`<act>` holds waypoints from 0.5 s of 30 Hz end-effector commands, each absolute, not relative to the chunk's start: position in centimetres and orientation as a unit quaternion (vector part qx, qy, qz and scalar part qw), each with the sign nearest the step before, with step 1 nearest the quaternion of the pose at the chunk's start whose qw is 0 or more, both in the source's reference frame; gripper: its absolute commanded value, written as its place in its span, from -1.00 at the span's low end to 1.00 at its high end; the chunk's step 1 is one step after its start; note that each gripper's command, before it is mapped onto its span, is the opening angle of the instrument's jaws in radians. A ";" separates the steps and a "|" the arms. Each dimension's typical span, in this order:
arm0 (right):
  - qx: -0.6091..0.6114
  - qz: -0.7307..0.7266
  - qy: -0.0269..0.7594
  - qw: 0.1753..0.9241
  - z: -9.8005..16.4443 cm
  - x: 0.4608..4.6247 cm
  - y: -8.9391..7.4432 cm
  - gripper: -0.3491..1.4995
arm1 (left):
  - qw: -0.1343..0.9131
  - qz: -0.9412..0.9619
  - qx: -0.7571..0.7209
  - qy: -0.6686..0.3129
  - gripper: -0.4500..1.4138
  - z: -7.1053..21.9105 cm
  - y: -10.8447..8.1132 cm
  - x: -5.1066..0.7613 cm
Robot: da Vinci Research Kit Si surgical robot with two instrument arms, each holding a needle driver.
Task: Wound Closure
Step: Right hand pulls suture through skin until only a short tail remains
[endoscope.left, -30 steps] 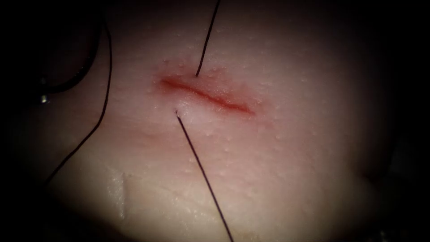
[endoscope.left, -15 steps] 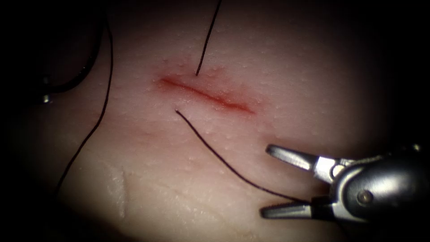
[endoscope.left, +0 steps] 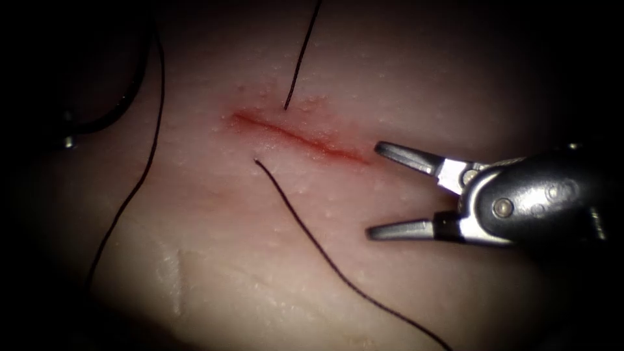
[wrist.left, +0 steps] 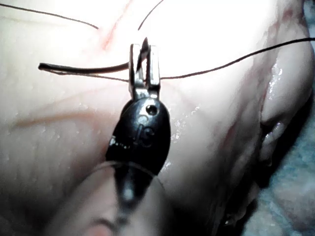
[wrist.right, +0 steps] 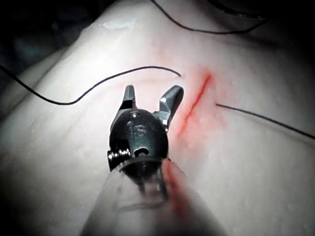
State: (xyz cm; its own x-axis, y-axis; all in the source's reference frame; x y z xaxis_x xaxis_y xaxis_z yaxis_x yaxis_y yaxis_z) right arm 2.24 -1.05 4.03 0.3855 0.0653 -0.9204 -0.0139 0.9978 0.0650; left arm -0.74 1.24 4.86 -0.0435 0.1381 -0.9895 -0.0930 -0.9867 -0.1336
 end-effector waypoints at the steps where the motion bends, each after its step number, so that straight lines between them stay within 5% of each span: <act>1: 0.023 0.025 0.555 0.831 4.1 2.40 -1.1 0.94 | 0.081 0.722 -0.687 -0.018 -1.00 4.9 1.2 -0.80; 15: 0.010 -0.011 0.558 0.830 4.4 2.99 -1.0 0.85 | 0.081 0.722 -0.687 -0.018 -1.00 4.9 1.1 -0.79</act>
